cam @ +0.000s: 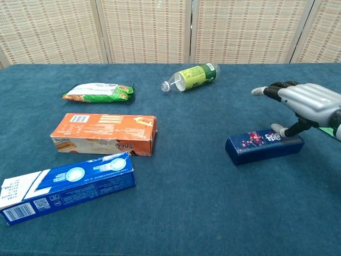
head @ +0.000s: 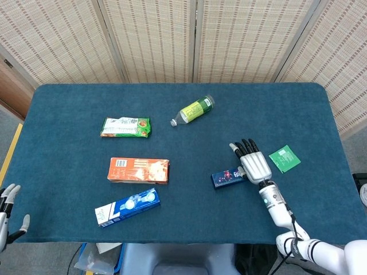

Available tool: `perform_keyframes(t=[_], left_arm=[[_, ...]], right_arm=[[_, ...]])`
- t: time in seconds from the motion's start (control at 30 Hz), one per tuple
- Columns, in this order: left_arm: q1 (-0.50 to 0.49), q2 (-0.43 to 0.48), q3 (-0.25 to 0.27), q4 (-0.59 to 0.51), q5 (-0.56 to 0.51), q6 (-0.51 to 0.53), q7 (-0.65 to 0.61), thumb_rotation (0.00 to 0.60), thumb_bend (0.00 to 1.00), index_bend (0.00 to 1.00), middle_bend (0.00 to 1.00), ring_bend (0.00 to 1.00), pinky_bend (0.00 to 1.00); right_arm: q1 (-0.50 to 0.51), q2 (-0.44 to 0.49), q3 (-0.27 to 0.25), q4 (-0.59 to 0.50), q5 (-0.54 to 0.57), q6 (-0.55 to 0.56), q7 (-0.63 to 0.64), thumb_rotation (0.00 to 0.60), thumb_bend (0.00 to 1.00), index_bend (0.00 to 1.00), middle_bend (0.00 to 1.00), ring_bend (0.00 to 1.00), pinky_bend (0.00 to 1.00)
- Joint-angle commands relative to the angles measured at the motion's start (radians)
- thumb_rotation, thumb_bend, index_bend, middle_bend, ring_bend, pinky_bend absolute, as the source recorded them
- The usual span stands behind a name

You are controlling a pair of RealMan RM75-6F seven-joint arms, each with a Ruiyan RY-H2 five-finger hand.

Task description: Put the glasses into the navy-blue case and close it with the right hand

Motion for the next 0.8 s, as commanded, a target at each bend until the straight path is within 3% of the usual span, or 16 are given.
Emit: perform_keyframes(t=[0.03, 0.37, 0.8], left_arm=[[-0.003, 0.001, -0.001, -0.001, 0.000, -0.003, 0.003, 0.600, 0.42, 0.07, 0.00, 0.00, 0.00], [-0.017, -0.001, -0.004, -0.017, 0.010, -0.014, 0.025, 0.600, 0.42, 0.07, 0.00, 0.00, 0.00], [-0.009, 0.006, -0.001, -0.031, 0.000, -0.008, 0.038, 0.600, 0.42, 0.07, 0.00, 0.00, 0.00]], right_arm=[[-0.014, 0.047, -0.002, -0.053, -0.016, 0.034, 0.007, 0.600, 0.39, 0.08, 0.11, 0.00, 0.01], [-0.071, 0.197, -0.062, -0.252, -0.003, 0.031, -0.048, 0.600, 0.24, 0.09, 0.11, 0.00, 0.01], [0.003, 0.112, -0.047, -0.170, 0.107, -0.125, -0.147, 0.600, 0.21, 0.20, 0.09, 0.00, 0.01]])
